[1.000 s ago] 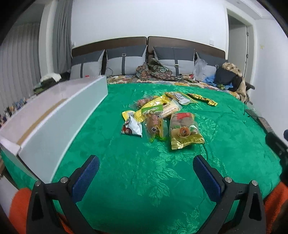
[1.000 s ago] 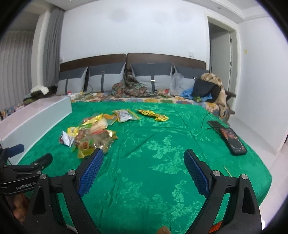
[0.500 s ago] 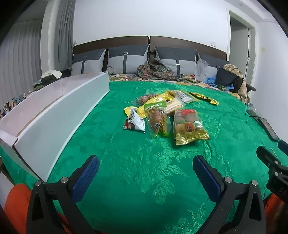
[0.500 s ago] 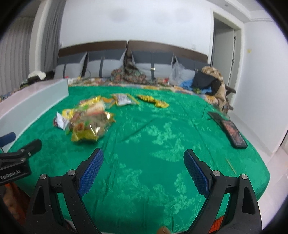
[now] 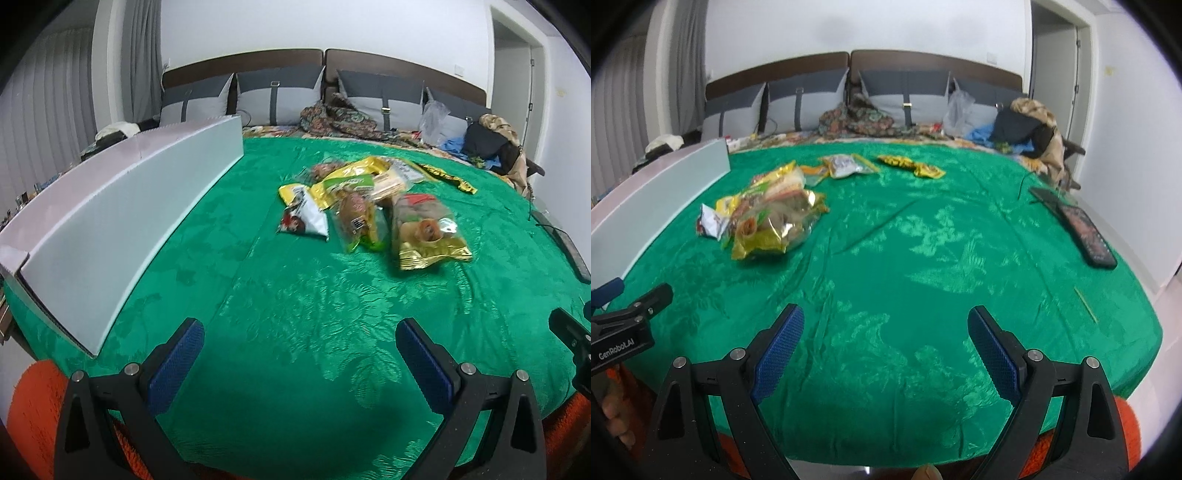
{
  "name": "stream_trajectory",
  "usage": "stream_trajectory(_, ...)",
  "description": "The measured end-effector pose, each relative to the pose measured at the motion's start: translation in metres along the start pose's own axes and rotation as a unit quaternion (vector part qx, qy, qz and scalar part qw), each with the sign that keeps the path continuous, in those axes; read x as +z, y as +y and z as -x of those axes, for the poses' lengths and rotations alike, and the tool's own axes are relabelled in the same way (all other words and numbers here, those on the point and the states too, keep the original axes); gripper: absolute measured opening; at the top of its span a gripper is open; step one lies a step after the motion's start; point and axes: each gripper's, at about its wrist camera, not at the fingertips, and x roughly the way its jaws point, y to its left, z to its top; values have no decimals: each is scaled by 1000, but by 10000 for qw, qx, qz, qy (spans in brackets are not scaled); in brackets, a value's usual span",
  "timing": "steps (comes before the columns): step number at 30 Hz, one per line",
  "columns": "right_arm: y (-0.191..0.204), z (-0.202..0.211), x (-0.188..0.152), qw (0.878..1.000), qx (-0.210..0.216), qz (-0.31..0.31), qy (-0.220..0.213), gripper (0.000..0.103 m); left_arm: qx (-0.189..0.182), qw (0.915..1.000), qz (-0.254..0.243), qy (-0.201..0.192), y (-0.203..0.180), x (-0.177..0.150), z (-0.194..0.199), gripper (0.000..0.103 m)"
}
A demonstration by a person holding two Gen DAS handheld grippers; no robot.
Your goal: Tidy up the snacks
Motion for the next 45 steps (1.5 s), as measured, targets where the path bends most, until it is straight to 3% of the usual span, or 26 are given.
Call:
stream_trajectory(6,0,-6,-4,9998,30,12,216,93,74,9996,3,255,2,-4,-10,102)
stream_trajectory(16,-8,-34,-15,9948,19,-206,999,93,35,9967,58,815,10,-9,-31,102)
stream_trajectory(19,-10,-38,-19,9933,-1,-239,1127,93,51,9965,51,829,11,-11,-32,102)
stream_trajectory(45,-10,-42,-20,9928,23,-274,1168,94,51,9957,-59,927,13,-10,-33,103)
